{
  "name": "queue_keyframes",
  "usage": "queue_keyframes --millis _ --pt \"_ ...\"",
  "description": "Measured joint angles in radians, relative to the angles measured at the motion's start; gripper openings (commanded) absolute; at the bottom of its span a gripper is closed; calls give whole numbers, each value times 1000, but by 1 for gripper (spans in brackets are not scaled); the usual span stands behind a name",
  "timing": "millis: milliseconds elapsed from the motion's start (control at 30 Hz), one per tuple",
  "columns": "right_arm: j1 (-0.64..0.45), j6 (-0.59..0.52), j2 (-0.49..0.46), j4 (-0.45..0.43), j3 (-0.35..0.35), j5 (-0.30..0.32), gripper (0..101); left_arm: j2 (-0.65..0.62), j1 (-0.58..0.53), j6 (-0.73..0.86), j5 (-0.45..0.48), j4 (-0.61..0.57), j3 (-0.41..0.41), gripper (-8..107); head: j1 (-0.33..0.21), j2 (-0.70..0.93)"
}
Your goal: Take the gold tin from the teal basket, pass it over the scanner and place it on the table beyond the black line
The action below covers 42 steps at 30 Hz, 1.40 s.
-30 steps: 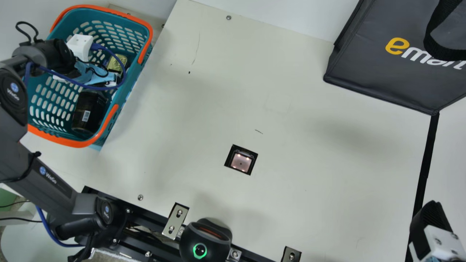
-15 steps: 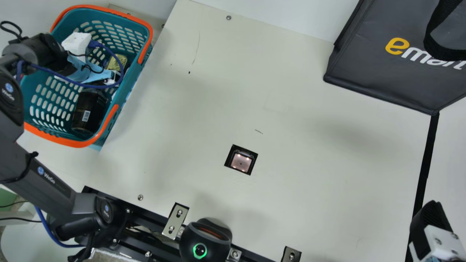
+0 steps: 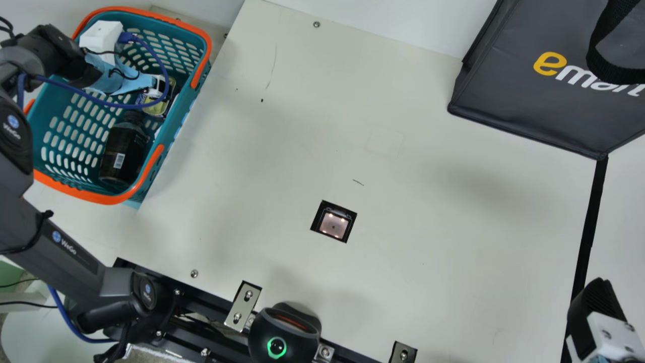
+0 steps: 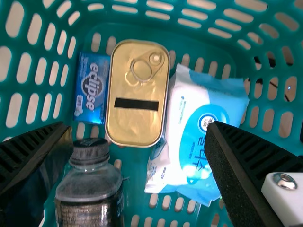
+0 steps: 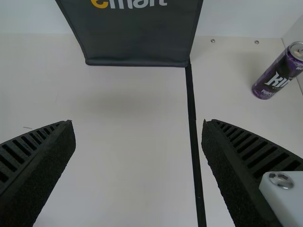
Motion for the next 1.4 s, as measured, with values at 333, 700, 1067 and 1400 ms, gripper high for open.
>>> queue_keyframes --millis 333,700,1067,1400 --pt "0 0 0 0 0 0 95 19 -7 25 -30 -47 -7 90 0 -2" --pt "0 0 0 0 0 0 95 86 -9 152 -115 -188 -15 90 0 0" --pt "0 0 0 0 0 0 95 135 -24 268 -190 -275 -21 90 0 0" --pt "0 0 0 0 0 0 95 177 -28 362 -232 -321 -25 90 0 -2"
